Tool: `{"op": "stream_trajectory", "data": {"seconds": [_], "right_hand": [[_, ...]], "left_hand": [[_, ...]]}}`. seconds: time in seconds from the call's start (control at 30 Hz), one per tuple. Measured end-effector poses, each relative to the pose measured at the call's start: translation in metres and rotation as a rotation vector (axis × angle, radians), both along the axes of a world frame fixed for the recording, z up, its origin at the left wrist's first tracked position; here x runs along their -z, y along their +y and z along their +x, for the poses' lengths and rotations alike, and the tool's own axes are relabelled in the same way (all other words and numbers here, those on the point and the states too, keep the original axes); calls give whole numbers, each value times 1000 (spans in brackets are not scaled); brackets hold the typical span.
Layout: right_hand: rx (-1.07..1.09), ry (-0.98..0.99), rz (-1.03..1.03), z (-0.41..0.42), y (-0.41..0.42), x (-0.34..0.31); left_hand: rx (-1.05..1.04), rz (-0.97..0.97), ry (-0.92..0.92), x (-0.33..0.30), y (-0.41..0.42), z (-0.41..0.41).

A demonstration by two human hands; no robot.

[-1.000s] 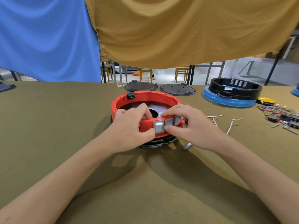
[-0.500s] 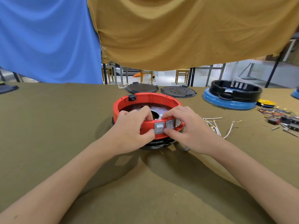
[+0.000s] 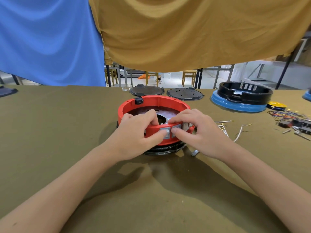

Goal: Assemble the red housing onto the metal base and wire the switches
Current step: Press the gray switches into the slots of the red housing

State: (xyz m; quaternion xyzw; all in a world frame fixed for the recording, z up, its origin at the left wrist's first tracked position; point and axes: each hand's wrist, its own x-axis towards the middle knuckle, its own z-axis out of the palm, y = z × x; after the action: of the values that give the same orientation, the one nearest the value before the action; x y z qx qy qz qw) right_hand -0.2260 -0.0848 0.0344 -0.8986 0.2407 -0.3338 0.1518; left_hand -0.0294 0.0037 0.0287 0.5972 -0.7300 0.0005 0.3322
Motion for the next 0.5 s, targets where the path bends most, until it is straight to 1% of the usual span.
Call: {"op": "stream_trajectory", "data": {"seconds": [0.13,0.23,0.33,0.43,0.5], "right_hand": [[-23,51,24,-4,-3,0],[-47,60,44,-6,-4,-1],[-60,56,60,-9,-7,0],[-20,27,113,-12,-15,0],[-16,75,110,-15,-17,0]], "left_hand": [[-38,-51,-25,1,-2,-2],[-54,-47,-45,1,-1,-2],[-40,-34,-40,1,0,-1],[-7,-3,-35,-1,0,3],[24,18,-8,-4,1,9]]}}
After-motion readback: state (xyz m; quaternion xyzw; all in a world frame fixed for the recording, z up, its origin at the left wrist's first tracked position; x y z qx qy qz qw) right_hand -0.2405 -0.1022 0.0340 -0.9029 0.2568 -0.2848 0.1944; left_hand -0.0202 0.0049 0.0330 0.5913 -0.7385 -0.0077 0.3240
